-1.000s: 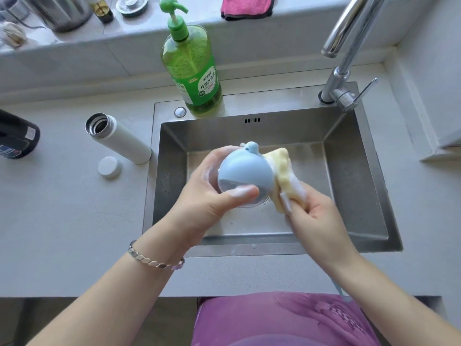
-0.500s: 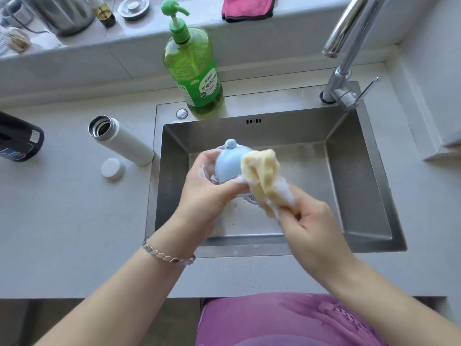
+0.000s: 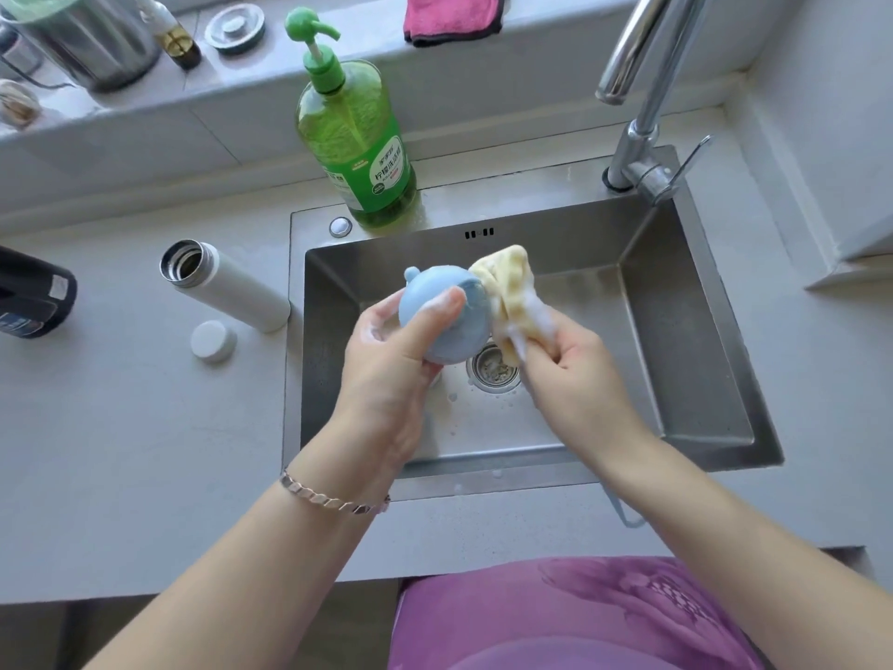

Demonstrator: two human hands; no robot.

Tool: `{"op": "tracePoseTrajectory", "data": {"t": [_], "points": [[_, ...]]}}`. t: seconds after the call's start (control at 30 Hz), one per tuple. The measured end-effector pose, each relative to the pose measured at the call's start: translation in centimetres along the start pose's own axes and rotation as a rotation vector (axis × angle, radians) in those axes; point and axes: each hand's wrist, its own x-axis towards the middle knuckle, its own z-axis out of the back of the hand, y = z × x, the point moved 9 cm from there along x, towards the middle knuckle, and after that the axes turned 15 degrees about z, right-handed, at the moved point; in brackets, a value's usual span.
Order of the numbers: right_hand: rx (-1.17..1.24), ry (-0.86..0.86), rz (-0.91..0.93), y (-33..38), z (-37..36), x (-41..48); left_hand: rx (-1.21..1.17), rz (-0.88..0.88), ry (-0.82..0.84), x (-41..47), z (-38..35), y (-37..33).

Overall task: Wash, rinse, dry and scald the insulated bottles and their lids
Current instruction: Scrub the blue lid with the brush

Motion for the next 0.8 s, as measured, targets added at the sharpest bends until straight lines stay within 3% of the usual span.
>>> {"op": "tracePoseTrajectory", "data": {"t": [0.27,0.4,0.53,0.6,0.8], "points": [[-0.025,0.061,-0.013,-0.1,0.0,0.1,0.225,0.183,0.112,0.5,0.0,0.6],[-0.191,0.059,0.132,0.9,-0.9,-2.3,0.172,0.199,0.063,0.8,0.3,0.8],[-0.231,0.017,0.076,-0.8,0.2,-1.3,0.145,0.165,-0.008,0.6,0.4,1.6],[-0.171,-0.004,0.04,-1.6,0.9,0.0,0.135,0.151,0.012,0.5,0.0,2.0],[-0.281,0.043,0.235,0.3,0.2,-1.5,-0.024,0.219,0.106,0.8,-0.4,1.6]]}}
